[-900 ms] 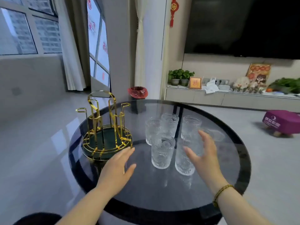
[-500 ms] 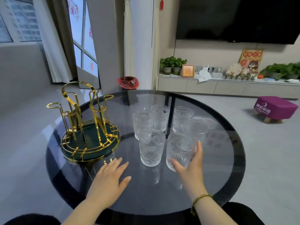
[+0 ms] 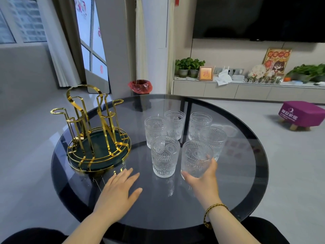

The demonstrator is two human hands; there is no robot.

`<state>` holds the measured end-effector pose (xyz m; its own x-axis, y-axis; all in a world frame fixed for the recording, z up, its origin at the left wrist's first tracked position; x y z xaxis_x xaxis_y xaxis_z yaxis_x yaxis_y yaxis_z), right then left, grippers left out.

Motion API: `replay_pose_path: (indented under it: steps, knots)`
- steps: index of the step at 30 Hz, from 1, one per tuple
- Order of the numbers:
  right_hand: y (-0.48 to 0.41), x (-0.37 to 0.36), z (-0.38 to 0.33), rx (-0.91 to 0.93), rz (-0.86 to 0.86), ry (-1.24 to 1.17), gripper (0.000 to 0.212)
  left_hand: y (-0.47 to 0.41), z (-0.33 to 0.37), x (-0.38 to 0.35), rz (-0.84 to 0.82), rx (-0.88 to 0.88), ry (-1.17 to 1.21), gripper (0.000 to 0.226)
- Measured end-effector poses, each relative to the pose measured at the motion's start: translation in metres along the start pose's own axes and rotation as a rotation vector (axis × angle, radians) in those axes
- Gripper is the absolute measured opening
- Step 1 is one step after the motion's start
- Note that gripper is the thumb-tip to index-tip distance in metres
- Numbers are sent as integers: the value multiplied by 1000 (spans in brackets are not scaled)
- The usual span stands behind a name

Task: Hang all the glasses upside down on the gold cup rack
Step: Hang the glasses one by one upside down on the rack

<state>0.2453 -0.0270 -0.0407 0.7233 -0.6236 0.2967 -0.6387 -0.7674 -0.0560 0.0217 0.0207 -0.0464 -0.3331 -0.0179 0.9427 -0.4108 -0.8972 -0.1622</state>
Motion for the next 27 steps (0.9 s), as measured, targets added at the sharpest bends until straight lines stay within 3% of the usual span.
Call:
replay_pose_path:
  steps: [4, 8, 15, 18, 27]
  knots:
    - [4, 5, -2, 28, 37, -52, 89, 0, 0, 2, 1, 12, 60, 53]
    - [12, 14, -18, 238, 130, 2, 87, 5, -4, 11, 44, 38, 150, 59]
    - [4, 36, -78, 431, 156, 109, 87, 7, -25, 51, 326, 62, 228, 55]
    - [2, 33, -112, 604, 81, 246, 86, 5, -44, 66, 418, 100, 165, 56]
    - [-15, -24, -203, 999, -183, 885, 83, 5, -102, 50, 302, 259, 84, 62]
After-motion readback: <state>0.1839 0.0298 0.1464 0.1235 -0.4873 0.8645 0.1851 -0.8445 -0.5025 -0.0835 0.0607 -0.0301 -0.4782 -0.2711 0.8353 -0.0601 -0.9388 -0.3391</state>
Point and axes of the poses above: each hand's wrist, its own y-axis away from the middle knuckle, its own x-axis out of the back of the hand, z = x × y, the point moved 1 cm from there along -y, towards the middle knuckle, and after that the axes turned 4 degrees about z, right-handed, at the moved point
